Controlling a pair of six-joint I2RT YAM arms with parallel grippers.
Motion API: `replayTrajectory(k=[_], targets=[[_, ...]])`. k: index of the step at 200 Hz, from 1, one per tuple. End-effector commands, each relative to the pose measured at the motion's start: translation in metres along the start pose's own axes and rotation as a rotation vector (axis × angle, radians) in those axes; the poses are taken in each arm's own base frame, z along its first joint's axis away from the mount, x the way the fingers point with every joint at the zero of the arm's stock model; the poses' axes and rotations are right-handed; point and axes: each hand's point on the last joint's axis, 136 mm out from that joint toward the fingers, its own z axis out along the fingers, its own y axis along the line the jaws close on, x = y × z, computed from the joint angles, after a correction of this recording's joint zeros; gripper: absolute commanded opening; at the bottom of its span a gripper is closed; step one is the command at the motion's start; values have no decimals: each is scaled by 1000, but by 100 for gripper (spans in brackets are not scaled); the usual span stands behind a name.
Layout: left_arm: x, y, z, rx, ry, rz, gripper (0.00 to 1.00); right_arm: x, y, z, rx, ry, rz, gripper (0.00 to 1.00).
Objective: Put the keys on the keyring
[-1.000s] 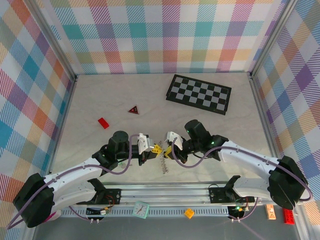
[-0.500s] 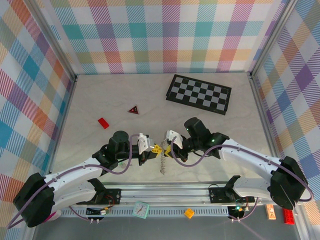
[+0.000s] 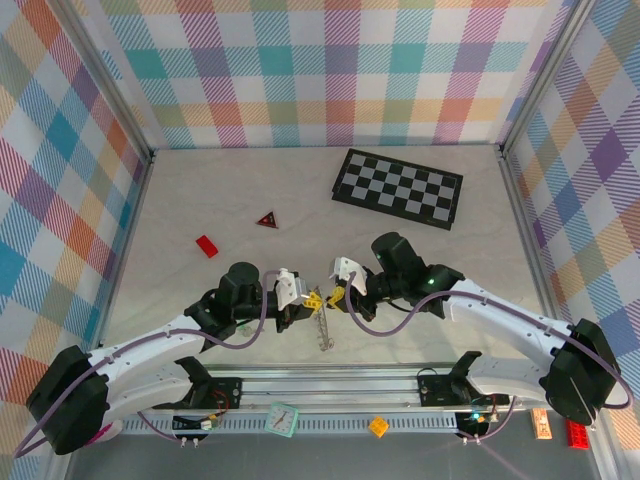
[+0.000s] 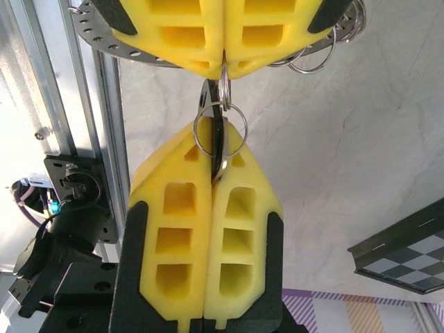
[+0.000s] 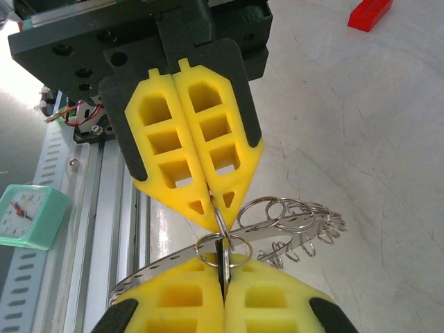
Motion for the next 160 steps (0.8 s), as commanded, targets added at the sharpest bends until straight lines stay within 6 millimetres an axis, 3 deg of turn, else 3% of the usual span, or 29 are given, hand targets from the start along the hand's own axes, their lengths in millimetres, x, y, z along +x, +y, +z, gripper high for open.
replayTrajectory(k=[1, 34, 52, 77, 114, 160], targets=[[-12, 0, -1, -1, -17, 40, 0, -15, 4, -9, 8, -28, -59, 0], [-13, 0, -1, -1, -17, 42, 0, -9, 0, -12, 36, 9, -68, 0], [-17, 4, -1, -27, -28, 45, 24, -6, -2, -14, 51, 40, -70, 0], [-31, 8, -6, -60, -89, 63, 35, -4, -2, -16, 63, 63, -78, 0], [-50, 36, -26, -273, -175, 23, 38, -9, -3, -17, 70, 66, -83, 0], [-60, 74, -75, -605, -221, -51, 40, -31, -1, -9, 48, 19, -115, 0]])
